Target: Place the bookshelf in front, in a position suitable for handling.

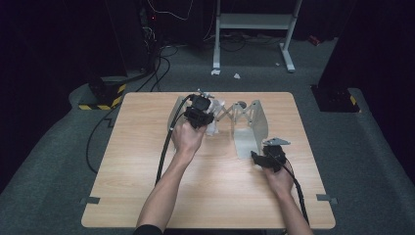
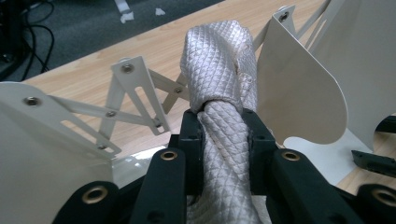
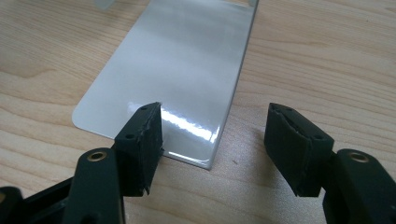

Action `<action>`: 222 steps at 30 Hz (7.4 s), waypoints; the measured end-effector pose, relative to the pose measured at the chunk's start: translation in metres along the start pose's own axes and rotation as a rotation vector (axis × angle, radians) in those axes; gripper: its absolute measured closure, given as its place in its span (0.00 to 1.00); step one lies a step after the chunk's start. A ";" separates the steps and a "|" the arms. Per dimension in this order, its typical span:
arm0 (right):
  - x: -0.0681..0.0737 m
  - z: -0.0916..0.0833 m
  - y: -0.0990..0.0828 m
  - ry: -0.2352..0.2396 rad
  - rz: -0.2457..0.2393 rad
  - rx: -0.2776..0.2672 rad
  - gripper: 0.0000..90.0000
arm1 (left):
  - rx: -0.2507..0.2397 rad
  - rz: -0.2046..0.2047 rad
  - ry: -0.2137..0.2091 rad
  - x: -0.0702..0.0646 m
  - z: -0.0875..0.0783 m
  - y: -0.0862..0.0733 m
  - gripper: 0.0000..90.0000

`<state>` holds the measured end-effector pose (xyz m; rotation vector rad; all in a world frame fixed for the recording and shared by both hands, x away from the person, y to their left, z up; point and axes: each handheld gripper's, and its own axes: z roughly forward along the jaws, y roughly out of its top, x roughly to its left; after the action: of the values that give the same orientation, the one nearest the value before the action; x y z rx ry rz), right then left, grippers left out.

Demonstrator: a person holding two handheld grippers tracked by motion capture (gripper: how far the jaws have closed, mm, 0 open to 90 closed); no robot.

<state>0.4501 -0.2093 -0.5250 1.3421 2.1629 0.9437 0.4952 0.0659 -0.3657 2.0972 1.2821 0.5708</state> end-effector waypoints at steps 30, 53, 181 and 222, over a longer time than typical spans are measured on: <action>0.000 0.000 0.000 0.000 0.000 0.000 0.41 | 0.044 0.029 -0.019 -0.018 0.029 -0.003 0.82; 0.000 0.000 0.000 0.001 -0.001 0.000 0.41 | 0.094 0.017 0.028 -0.010 0.048 -0.035 0.82; 0.009 -0.004 -0.003 0.057 -0.013 -0.019 0.80 | -0.038 0.090 -0.148 -0.024 0.048 0.024 0.82; 0.011 -0.003 -0.003 0.072 -0.028 -0.017 0.74 | 0.147 0.111 -0.194 -0.034 0.119 -0.029 0.81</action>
<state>0.4416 -0.2018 -0.5246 1.2853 2.2155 1.0123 0.5377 0.0129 -0.4727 2.2929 1.1329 0.3179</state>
